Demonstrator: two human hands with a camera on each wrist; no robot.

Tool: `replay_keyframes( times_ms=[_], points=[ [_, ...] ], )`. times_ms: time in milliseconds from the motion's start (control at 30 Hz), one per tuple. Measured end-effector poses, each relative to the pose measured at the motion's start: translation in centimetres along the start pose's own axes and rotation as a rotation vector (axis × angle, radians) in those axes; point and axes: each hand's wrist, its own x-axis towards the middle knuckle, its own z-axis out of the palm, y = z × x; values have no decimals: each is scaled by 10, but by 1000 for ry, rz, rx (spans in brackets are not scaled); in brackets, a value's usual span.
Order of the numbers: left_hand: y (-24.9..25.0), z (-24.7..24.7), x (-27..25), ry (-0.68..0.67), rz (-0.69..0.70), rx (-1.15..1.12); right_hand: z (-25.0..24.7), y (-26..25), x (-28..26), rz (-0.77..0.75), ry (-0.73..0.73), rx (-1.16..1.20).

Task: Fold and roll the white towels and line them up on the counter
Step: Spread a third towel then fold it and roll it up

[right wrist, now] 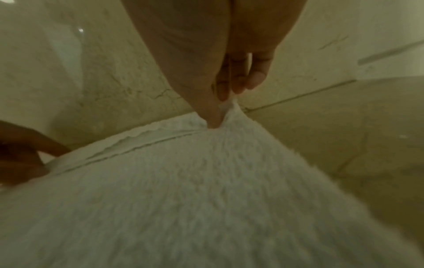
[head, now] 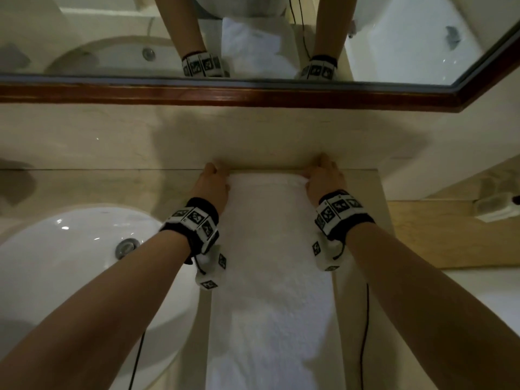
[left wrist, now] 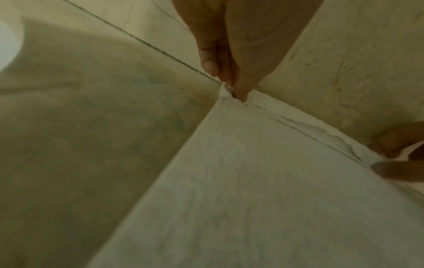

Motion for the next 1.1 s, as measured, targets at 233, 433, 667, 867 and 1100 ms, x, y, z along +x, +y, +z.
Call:
replay_keyframes(
  times_ms=[233, 433, 667, 867, 1100],
  points=[
    [4, -10, 9, -92, -11, 148, -1, 1, -10, -165, 3, -24],
    [1, -5, -20, -13, 393, 480, 2, 15, -37, -324, -47, -97],
    [21, -14, -30, -154, 274, 520, -10, 15, -35, -235, -106, -45],
    [19, -27, -12, -245, 92, 215, -19, 12, -20, -260, -278, -119],
    [21, -26, -20, -175, 217, 384, -17, 20, -25, -389, -193, -300]
  ],
)
